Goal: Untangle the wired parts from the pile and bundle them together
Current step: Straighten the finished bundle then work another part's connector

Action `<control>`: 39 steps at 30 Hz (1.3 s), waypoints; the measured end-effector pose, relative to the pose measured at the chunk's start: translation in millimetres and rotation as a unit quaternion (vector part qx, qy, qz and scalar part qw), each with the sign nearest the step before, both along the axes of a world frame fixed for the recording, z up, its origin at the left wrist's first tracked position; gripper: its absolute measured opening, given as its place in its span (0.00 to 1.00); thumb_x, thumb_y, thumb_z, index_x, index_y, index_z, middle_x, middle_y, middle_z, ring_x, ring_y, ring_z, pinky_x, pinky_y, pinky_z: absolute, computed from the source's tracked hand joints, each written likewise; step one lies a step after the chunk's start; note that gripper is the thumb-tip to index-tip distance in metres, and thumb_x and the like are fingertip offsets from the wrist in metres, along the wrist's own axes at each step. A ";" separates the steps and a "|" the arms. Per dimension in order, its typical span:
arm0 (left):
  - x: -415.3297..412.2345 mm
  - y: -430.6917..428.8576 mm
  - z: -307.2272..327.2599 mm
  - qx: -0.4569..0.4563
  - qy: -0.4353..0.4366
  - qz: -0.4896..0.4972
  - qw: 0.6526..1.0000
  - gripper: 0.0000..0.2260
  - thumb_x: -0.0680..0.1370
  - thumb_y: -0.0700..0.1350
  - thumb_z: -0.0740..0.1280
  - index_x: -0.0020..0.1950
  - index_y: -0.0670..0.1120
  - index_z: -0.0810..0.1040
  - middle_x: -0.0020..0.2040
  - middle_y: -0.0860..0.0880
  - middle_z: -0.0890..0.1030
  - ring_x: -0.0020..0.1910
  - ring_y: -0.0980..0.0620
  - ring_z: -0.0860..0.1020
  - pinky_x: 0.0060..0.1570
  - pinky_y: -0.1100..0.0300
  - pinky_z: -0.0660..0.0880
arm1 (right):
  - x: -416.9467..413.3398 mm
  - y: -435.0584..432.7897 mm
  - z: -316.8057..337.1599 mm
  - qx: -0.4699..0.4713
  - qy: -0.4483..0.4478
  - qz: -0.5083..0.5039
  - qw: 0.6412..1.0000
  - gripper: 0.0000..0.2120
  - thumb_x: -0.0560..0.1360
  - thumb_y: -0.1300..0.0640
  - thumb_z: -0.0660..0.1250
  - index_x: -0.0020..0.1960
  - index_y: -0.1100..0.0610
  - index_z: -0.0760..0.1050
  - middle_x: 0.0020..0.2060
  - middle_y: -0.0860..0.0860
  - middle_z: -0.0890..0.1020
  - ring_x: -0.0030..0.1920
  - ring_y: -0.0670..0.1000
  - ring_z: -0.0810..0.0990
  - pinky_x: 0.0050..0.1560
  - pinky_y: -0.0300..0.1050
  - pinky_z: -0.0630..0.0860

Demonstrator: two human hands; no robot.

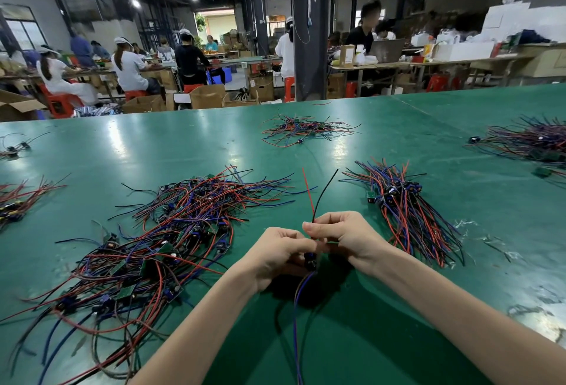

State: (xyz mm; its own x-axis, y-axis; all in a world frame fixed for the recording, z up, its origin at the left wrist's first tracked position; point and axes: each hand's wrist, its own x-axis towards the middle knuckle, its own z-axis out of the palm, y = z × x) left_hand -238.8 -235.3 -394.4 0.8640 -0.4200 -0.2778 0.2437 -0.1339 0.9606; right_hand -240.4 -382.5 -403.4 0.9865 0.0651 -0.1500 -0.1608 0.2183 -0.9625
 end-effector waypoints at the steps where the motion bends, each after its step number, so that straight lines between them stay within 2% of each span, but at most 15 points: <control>1: 0.2 -0.9 -0.1 0.000 -0.002 0.003 1.000 0.09 0.73 0.35 0.69 0.34 0.40 0.73 0.30 0.46 0.70 0.23 0.57 0.69 0.24 0.66 0.73 | 1.3 0.6 -0.9 -0.009 -0.007 -0.019 1.000 0.11 0.59 0.62 0.77 0.31 0.60 0.74 0.24 0.52 0.74 0.25 0.47 0.70 0.31 0.40 0.72; 4: 1.5 -2.0 -1.1 -0.004 -0.004 0.011 1.000 0.12 0.73 0.34 0.69 0.32 0.42 0.71 0.33 0.44 0.71 0.25 0.55 0.70 0.24 0.65 0.74 | 4.3 1.8 -3.1 -0.030 -0.024 -0.055 0.998 0.11 0.63 0.66 0.77 0.31 0.61 0.74 0.21 0.51 0.72 0.22 0.45 0.67 0.32 0.42 0.69; 9: 0.4 -3.7 -2.7 -0.019 -0.003 -0.008 1.000 0.14 0.72 0.34 0.70 0.29 0.41 0.71 0.34 0.42 0.71 0.26 0.50 0.72 0.27 0.62 0.75 | 11.6 -8.2 2.9 -0.022 -0.048 -0.127 0.990 0.12 0.64 0.67 0.76 0.31 0.60 0.73 0.18 0.47 0.74 0.19 0.42 0.67 0.22 0.33 0.68; 12: -1.1 -5.4 -2.6 -0.041 0.005 -0.021 0.999 0.15 0.71 0.32 0.70 0.26 0.41 0.73 0.31 0.42 0.74 0.23 0.50 0.77 0.25 0.62 0.76 | 17.1 -18.7 4.8 -0.048 -0.060 -0.173 0.982 0.13 0.63 0.66 0.78 0.30 0.59 0.74 0.18 0.47 0.74 0.20 0.42 0.68 0.24 0.35 0.70; 15: -1.3 -5.6 -3.3 -0.048 0.001 -0.025 0.999 0.15 0.71 0.32 0.70 0.26 0.41 0.72 0.28 0.43 0.76 0.23 0.50 0.77 0.26 0.61 0.76 | 23.5 -25.9 3.0 -0.094 -0.068 -0.222 0.968 0.12 0.62 0.63 0.79 0.31 0.59 0.75 0.20 0.48 0.74 0.22 0.46 0.68 0.29 0.39 0.70; 18: 0.3 -4.7 -3.9 -0.052 -0.007 -0.017 0.998 0.15 0.72 0.32 0.70 0.28 0.40 0.70 0.27 0.43 0.77 0.23 0.50 0.77 0.26 0.61 0.76 | 29.7 -27.2 3.1 -0.176 -0.110 -0.249 0.946 0.12 0.63 0.59 0.80 0.30 0.57 0.77 0.23 0.48 0.76 0.25 0.48 0.70 0.31 0.42 0.72; 20: 1.2 -4.1 -4.2 -0.056 -0.008 -0.016 0.998 0.14 0.72 0.31 0.70 0.29 0.39 0.70 0.27 0.43 0.77 0.23 0.50 0.77 0.26 0.61 0.76 | 31.9 -27.1 1.8 -0.253 -0.151 -0.267 0.918 0.11 0.64 0.57 0.79 0.30 0.55 0.77 0.25 0.47 0.78 0.27 0.47 0.72 0.34 0.42 0.74; 23: 1.8 -3.4 -4.9 -0.064 -0.013 -0.014 0.998 0.14 0.72 0.31 0.69 0.28 0.39 0.70 0.28 0.43 0.76 0.23 0.49 0.77 0.26 0.61 0.76 | 31.4 -26.1 0.3 -0.322 -0.216 -0.274 0.880 0.09 0.66 0.57 0.78 0.34 0.58 0.79 0.27 0.46 0.77 0.29 0.44 0.72 0.35 0.33 0.71; 25: 1.9 -2.2 -4.9 -0.069 -0.015 -0.015 0.997 0.15 0.72 0.31 0.69 0.27 0.40 0.71 0.28 0.42 0.76 0.23 0.49 0.76 0.26 0.61 0.76 | 31.6 -26.1 0.5 -0.332 -0.238 -0.272 0.871 0.09 0.68 0.57 0.77 0.35 0.59 0.78 0.27 0.46 0.77 0.29 0.45 0.72 0.36 0.35 0.71; 27: 1.7 -0.4 -5.1 -0.070 -0.020 -0.014 0.997 0.15 0.72 0.31 0.69 0.26 0.41 0.71 0.28 0.42 0.76 0.23 0.49 0.76 0.26 0.61 0.75 | 32.5 -27.5 1.7 -0.313 -0.224 -0.269 0.883 0.10 0.69 0.56 0.76 0.34 0.59 0.78 0.26 0.49 0.78 0.27 0.46 0.72 0.35 0.41 0.73; 28: 1.9 0.5 -5.6 -0.071 -0.023 -0.014 0.997 0.16 0.72 0.31 0.69 0.26 0.41 0.71 0.27 0.42 0.76 0.23 0.49 0.76 0.26 0.61 0.75 | 32.9 -28.0 3.0 -0.282 -0.204 -0.263 0.900 0.11 0.70 0.56 0.75 0.33 0.60 0.78 0.26 0.51 0.78 0.25 0.48 0.72 0.32 0.43 0.73; 32: 1.2 3.1 -7.4 -0.070 -0.038 -0.016 0.997 0.19 0.72 0.31 0.69 0.23 0.44 0.73 0.27 0.43 0.76 0.23 0.50 0.76 0.26 0.61 0.75 | 34.3 -27.7 8.4 -0.073 -0.092 -0.228 0.966 0.13 0.71 0.61 0.74 0.31 0.62 0.75 0.21 0.50 0.76 0.21 0.46 0.69 0.23 0.38 0.71; 35: 0.9 5.1 -8.3 -0.068 -0.045 -0.023 0.996 0.19 0.72 0.32 0.69 0.22 0.45 0.74 0.27 0.44 0.77 0.23 0.50 0.76 0.26 0.62 0.75 | 35.0 -27.6 14.8 0.046 0.001 -0.210 0.977 0.11 0.71 0.62 0.72 0.32 0.63 0.75 0.20 0.50 0.74 0.19 0.44 0.68 0.21 0.35 0.70; 39: 0.0 6.8 -9.5 -0.070 -0.053 -0.034 0.996 0.18 0.70 0.34 0.71 0.22 0.46 0.73 0.25 0.46 0.76 0.24 0.52 0.75 0.29 0.61 0.75 | 36.1 -27.7 15.9 0.123 0.067 -0.192 0.971 0.13 0.72 0.64 0.71 0.30 0.63 0.73 0.19 0.51 0.71 0.18 0.44 0.66 0.19 0.33 0.66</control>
State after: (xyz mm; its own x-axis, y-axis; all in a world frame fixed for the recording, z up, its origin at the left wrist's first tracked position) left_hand -238.8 -228.6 -404.0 0.8533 -0.5070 -0.1215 0.1350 -0.0102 0.9908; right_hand -204.4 -410.2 -387.5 0.9178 -0.2532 -0.3057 -0.1428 0.5081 -0.8494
